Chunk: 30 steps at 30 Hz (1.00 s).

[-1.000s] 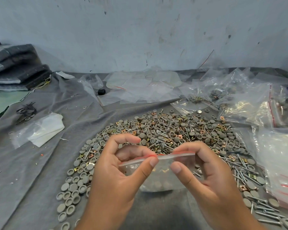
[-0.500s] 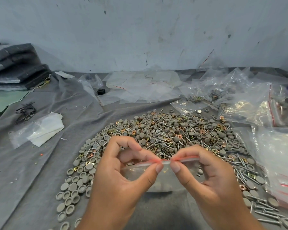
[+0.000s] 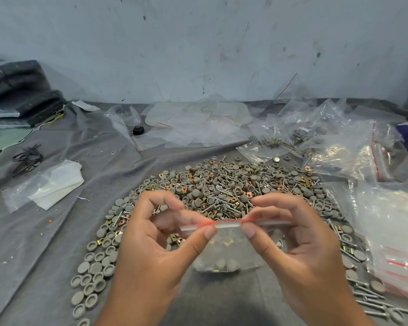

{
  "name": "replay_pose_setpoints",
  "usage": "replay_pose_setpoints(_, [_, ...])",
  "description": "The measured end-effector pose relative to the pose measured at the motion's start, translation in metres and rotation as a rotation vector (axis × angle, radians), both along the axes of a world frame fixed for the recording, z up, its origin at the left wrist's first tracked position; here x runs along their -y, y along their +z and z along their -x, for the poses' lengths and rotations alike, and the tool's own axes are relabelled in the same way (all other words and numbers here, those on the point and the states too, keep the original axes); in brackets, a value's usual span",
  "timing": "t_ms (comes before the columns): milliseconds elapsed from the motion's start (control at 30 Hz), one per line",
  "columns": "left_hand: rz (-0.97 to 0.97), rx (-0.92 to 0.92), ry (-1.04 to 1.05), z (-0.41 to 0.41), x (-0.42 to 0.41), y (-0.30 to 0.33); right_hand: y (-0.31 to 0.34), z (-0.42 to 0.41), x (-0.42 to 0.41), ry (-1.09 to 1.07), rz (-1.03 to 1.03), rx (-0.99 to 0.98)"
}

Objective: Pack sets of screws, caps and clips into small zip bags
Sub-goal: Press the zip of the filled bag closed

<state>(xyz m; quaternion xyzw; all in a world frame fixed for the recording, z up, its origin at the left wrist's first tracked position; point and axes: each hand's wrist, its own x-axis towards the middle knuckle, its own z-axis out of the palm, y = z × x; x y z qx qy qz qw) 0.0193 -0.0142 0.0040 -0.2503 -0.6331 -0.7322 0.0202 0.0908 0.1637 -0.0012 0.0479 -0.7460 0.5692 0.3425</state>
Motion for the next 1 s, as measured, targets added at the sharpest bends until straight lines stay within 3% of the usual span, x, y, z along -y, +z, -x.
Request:
replay_pose_setpoints(167, [0.02, -0.009, -0.001, 0.003, 0.005, 0.001, 0.005, -0.001, -0.004, 0.045, 0.085, 0.054])
replay_pose_setpoints(333, [0.001, 0.068, -0.01, 0.0, 0.004, 0.007, 0.013, -0.001, -0.008, 0.224, 0.388, 0.108])
replay_pose_setpoints(467, [0.057, 0.121, -0.101, 0.0, 0.006, 0.01, 0.016, -0.002, -0.019, 0.289, 0.413, 0.142])
replay_pose_setpoints(567, [0.101, 0.093, -0.116, 0.0, 0.009, 0.009, 0.023, -0.005, -0.029, 0.283, 0.258, 0.23])
replay_pose_setpoints(700, [0.124, 0.057, -0.111, 0.0, 0.008, 0.005, 0.037, -0.006, -0.032, 0.148, -0.315, 0.237])
replay_pose_setpoints(767, [0.079, 0.067, -0.105, 0.004, 0.005, 0.001, 0.047, 0.002, -0.033, 0.182, -0.369, 0.23])
replay_pose_setpoints(867, [0.029, 0.078, -0.043, 0.013, 0.005, -0.007, 0.066, 0.027, -0.056, 0.083, -0.208, 0.23])
replay_pose_setpoints(1000, [0.043, 0.063, 0.003, 0.019, 0.007, -0.011, 0.098, 0.076, -0.146, -0.278, 0.214, 0.172])
